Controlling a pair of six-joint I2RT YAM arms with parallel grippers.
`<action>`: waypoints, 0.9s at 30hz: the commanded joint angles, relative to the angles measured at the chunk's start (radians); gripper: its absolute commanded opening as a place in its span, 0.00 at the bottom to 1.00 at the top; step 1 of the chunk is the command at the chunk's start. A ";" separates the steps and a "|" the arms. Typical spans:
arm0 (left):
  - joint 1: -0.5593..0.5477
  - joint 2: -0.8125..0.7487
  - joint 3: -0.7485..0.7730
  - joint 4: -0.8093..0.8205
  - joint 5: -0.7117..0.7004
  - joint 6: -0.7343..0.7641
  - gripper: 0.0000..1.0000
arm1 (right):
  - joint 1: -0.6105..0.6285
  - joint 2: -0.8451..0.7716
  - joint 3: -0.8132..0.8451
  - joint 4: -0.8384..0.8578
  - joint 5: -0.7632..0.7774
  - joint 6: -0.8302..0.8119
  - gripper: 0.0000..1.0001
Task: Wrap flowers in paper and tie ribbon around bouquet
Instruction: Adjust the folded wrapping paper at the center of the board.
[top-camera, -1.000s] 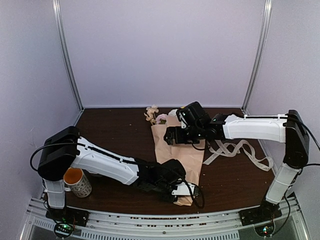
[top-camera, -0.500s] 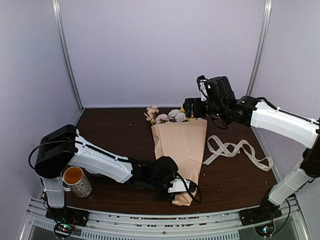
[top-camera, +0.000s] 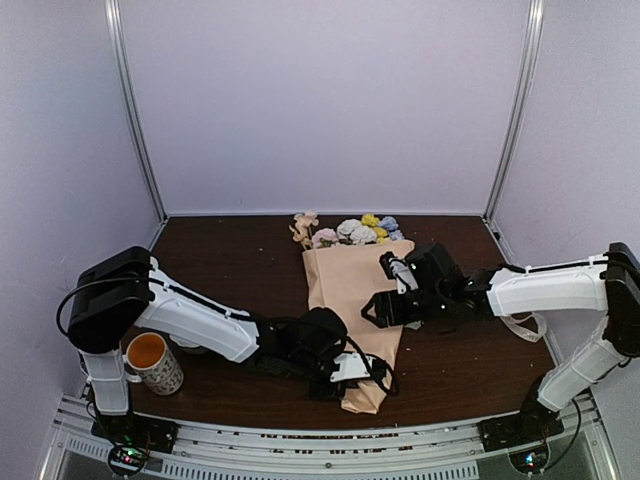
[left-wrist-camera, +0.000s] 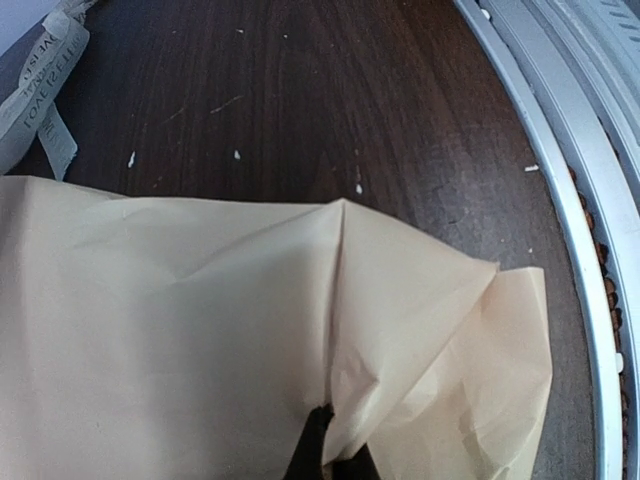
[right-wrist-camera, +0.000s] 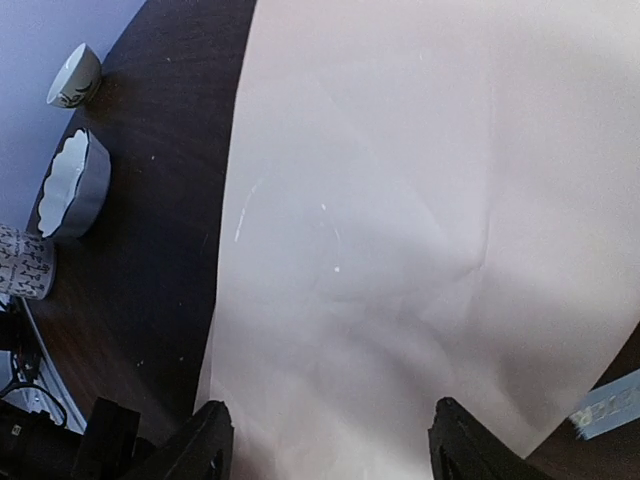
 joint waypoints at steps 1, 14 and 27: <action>0.003 -0.012 -0.013 -0.012 0.065 -0.018 0.00 | 0.024 0.055 -0.060 0.163 -0.115 0.099 0.67; 0.003 -0.069 0.147 -0.308 0.127 0.022 0.23 | 0.033 0.260 -0.022 0.110 -0.043 0.093 0.63; 0.167 -0.466 -0.031 -0.158 0.162 -0.231 0.57 | 0.038 0.311 0.015 0.086 -0.066 0.094 0.62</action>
